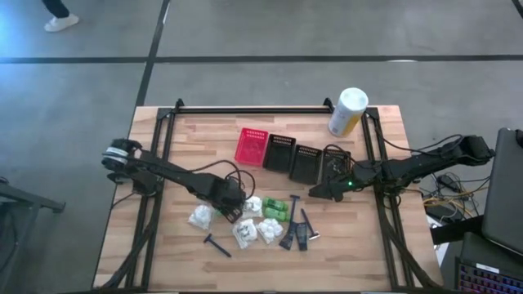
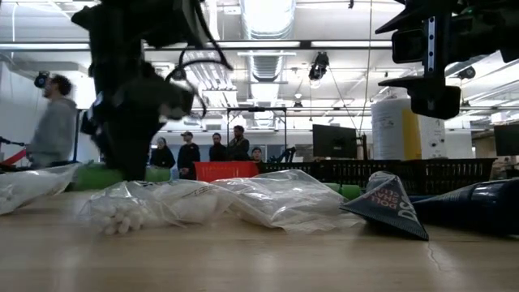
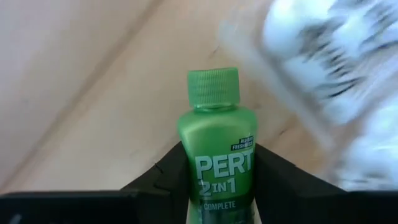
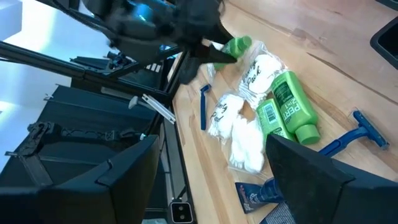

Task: Pick & Place Travel size toiletries
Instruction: Put the shampoo into the red bin

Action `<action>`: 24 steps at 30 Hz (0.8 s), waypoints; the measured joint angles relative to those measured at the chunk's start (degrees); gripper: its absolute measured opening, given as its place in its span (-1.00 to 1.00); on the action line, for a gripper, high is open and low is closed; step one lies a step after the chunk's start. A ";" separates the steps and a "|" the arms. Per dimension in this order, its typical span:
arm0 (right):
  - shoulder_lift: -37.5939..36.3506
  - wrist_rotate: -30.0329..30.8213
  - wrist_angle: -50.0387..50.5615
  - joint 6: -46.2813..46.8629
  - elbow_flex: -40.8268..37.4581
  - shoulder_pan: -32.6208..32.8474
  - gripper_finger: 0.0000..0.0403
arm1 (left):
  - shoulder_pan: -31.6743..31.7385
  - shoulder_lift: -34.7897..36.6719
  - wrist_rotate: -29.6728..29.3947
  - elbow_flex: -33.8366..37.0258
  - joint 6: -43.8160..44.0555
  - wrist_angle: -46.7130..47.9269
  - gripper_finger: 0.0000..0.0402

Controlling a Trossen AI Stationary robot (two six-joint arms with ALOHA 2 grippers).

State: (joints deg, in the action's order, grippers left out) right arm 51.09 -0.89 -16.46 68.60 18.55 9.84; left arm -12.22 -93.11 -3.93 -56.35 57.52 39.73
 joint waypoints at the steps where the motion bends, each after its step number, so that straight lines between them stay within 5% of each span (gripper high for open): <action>1: 0.00 0.00 -0.01 0.03 0.00 -0.01 0.42 | 0.48 0.96 -0.47 -0.02 0.11 -0.11 -0.31; 12: 0.00 0.40 0.01 0.24 -0.02 0.03 0.46 | 11.39 10.09 -9.54 -1.70 -2.06 -9.51 -0.31; 24: 0.00 1.37 -0.02 0.46 -0.02 0.01 0.59 | 31.89 4.05 -2.04 -2.62 -10.95 -20.92 -0.31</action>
State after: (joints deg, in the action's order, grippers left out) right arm 51.09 0.48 -16.47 69.06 18.52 9.85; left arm 19.66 -89.06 -5.97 -58.97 46.57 18.81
